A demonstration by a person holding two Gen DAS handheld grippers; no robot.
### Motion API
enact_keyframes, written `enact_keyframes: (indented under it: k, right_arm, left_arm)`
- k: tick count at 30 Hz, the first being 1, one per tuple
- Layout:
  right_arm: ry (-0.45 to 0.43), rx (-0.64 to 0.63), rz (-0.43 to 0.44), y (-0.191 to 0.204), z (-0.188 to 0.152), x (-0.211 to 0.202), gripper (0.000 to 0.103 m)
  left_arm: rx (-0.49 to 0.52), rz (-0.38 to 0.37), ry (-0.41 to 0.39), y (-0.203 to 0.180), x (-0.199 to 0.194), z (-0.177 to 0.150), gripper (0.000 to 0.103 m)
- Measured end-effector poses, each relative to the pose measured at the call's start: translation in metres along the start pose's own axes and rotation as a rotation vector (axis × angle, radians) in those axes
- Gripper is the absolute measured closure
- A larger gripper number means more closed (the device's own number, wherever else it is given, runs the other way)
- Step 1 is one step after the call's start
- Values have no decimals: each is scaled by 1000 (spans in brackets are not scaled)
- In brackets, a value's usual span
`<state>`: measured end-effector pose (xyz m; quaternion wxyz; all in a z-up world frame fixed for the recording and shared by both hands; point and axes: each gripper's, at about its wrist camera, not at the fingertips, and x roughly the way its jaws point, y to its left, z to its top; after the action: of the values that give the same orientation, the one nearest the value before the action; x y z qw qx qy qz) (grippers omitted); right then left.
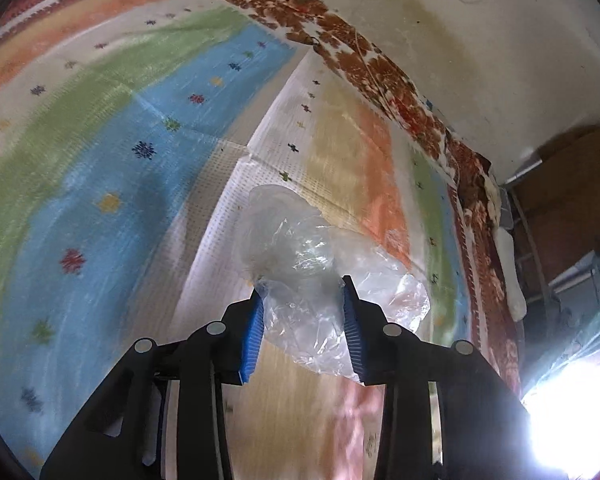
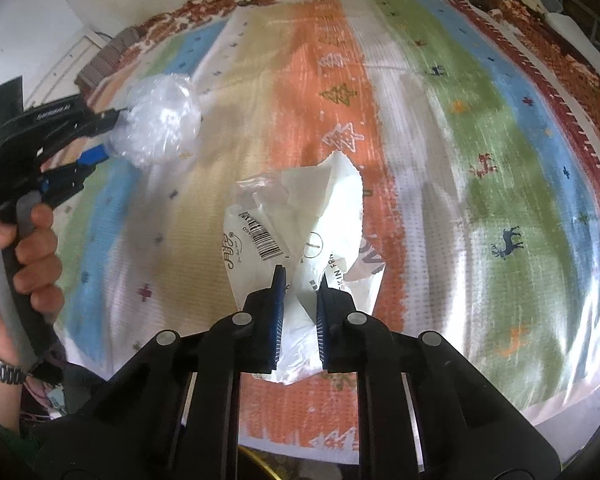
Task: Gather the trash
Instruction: 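Carry the held clear bag and white paper bag back over the bin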
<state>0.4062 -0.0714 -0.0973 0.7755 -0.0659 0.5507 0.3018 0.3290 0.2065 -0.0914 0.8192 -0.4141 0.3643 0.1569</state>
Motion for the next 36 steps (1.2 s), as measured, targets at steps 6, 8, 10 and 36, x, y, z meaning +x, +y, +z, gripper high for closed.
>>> enact_keyframes:
  k: [6, 8, 10, 36]
  right_arm:
    - [-19, -10, 24, 9, -10, -21, 92]
    - [-25, -10, 30, 12, -13, -29, 92]
    - [-38, -19, 31, 17, -16, -38, 92]
    - [-205, -120, 25, 64, -88, -129, 92]
  left_arm:
    - [65, -31, 0, -20, -42, -10, 69]
    - [113, -22, -9, -29, -55, -17, 69]
    - [148, -23, -10, -34, -68, -24, 69]
    - [343, -42, -45, -44, -173, -91, 69]
